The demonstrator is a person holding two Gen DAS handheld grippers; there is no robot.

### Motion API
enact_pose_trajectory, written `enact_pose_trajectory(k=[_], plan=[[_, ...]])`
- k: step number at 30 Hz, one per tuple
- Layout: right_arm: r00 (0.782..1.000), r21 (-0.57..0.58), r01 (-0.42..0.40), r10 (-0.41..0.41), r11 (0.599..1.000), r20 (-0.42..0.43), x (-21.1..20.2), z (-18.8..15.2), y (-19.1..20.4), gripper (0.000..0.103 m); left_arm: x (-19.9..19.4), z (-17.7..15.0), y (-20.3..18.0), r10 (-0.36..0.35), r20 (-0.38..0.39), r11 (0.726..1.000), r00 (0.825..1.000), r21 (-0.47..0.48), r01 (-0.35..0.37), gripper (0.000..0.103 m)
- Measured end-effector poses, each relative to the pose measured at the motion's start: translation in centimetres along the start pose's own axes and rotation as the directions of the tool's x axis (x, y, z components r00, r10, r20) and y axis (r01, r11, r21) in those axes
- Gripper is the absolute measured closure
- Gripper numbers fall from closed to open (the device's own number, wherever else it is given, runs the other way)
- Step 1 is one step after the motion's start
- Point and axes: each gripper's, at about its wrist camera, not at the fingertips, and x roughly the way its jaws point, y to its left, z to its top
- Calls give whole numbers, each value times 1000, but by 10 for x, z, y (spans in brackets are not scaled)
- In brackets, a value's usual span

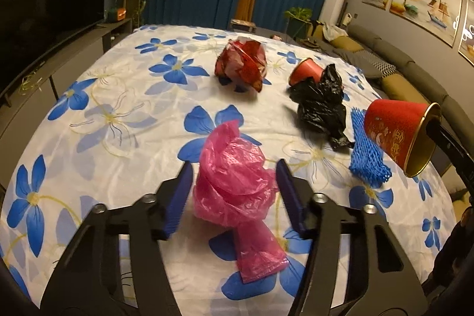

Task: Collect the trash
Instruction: 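Grasp the pink plastic bag with the left gripper while the right gripper lifts the red can, then carry the red cup and pink bag over the grey bin with both grippers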

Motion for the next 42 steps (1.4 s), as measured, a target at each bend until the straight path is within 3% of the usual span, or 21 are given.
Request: enact_pose_trajectory(k=[8,21,42], plan=[[1000,33,17,-17,999,4,-7,-1,-14,99,-3,-1,2,4,15,1000,1000,-23,-4,68],[998,90,59,-61,994,25,-22,-3,-42,99,-25,10,-35,-37,105,999,994,5,36,69],[988,177,133,-145,975,60,-50,-8,-102,99,-23,17,-99,-110,137,991,984,96,98,69]])
